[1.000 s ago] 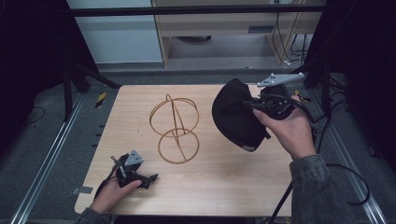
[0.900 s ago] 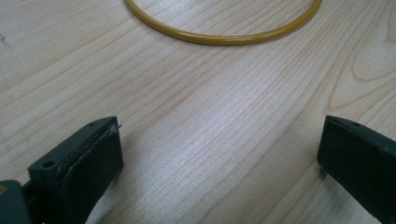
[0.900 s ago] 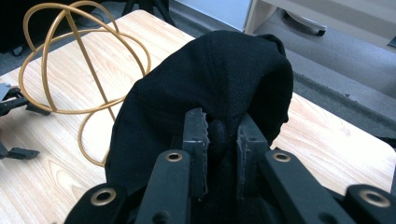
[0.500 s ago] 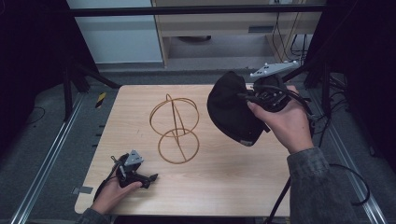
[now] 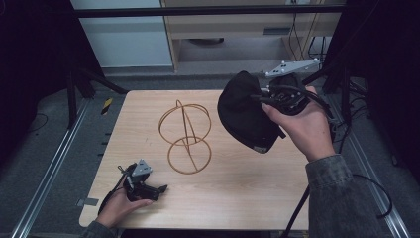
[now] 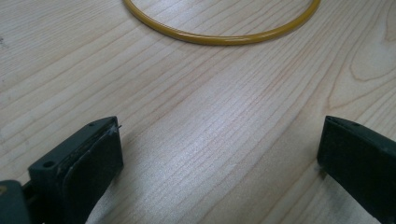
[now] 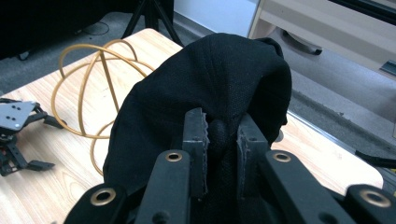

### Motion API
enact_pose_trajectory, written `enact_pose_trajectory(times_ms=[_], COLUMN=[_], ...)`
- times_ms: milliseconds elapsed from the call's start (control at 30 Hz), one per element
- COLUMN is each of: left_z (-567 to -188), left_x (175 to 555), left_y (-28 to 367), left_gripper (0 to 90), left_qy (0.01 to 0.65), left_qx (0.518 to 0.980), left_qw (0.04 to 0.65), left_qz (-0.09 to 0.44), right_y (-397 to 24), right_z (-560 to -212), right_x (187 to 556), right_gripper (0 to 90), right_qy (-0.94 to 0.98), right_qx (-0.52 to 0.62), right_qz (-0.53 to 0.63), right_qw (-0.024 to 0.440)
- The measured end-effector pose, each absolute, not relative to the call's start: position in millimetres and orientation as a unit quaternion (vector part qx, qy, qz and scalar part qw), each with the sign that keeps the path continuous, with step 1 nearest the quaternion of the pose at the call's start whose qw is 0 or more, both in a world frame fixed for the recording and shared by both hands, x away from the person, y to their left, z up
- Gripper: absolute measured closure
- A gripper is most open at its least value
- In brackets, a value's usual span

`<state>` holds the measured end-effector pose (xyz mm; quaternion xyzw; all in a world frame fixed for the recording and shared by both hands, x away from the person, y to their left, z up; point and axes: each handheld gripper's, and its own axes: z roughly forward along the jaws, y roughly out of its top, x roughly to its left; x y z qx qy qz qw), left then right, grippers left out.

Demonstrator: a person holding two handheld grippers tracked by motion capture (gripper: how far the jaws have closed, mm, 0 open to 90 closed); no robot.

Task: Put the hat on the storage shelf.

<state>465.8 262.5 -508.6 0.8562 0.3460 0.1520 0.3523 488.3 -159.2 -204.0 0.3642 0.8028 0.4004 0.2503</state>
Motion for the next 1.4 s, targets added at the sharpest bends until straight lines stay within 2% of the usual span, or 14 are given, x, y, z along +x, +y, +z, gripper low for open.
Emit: enact_pose_trajectory(times_ms=[400,833,1400], left_z=[-508.8,-508.7,-508.5], left_x=[465.5,465.5,465.7], left_y=[262.2,262.2,262.5], left_gripper=[0.0,0.0,0.0], left_qy=[0.346,0.345,0.344], left_qx=[0.856,0.856,0.857], left_qw=[0.353,0.353,0.351], left_qz=[0.153,0.153,0.153], right_y=[-129.8,-72.2,-24.0], right_z=[-185.1,-168.2,-176.1], right_x=[495.1,502.3,526.0], right_gripper=[77.8,77.7,77.4], right_qy=[0.8,0.818,0.833], right_qx=[0.343,0.303,0.287], right_qz=[0.429,0.437,0.433], right_qw=[0.24,0.219,0.19])
